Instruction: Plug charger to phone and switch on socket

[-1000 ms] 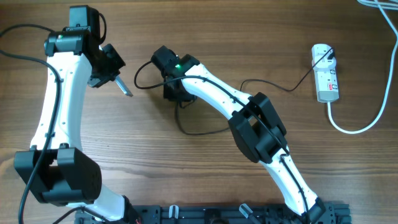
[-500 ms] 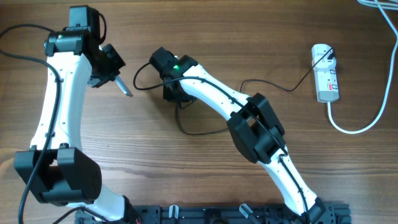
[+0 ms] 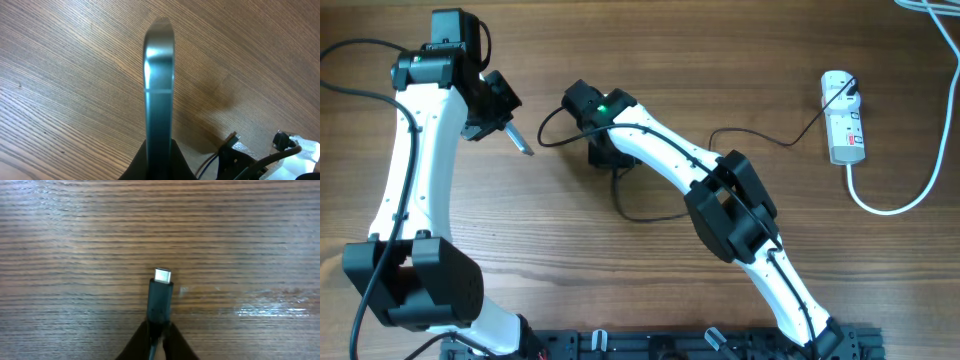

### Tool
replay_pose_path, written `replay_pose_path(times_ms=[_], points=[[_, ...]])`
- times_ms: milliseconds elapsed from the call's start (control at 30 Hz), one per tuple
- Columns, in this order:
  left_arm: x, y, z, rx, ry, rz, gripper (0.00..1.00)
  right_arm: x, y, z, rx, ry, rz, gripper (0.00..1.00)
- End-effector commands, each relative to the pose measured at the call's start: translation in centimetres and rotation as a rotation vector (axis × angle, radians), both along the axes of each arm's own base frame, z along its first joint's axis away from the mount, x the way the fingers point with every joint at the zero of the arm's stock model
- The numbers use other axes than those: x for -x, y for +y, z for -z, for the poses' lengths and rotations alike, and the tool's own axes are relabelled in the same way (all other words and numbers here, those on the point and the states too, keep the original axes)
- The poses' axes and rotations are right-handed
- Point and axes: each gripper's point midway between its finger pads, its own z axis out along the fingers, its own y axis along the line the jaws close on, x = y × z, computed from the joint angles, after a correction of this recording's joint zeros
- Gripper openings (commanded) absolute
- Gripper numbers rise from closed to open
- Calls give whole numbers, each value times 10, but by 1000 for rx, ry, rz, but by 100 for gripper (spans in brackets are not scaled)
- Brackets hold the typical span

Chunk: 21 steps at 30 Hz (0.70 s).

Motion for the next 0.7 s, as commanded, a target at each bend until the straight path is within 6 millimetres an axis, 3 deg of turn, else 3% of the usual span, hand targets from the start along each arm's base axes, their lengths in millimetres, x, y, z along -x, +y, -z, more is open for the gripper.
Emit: replay_pose_path(times_ms=[0, 333, 667], points=[[-1, 2, -1, -7, -3, -14, 4, 9, -14, 36, 70, 62, 14, 22], [-1, 2, -1, -7, -4, -14, 4, 4, -12, 36, 55, 49, -3, 22], [-1, 2, -1, -6, -3, -13, 4, 7, -5, 37, 17, 73, -8, 4]])
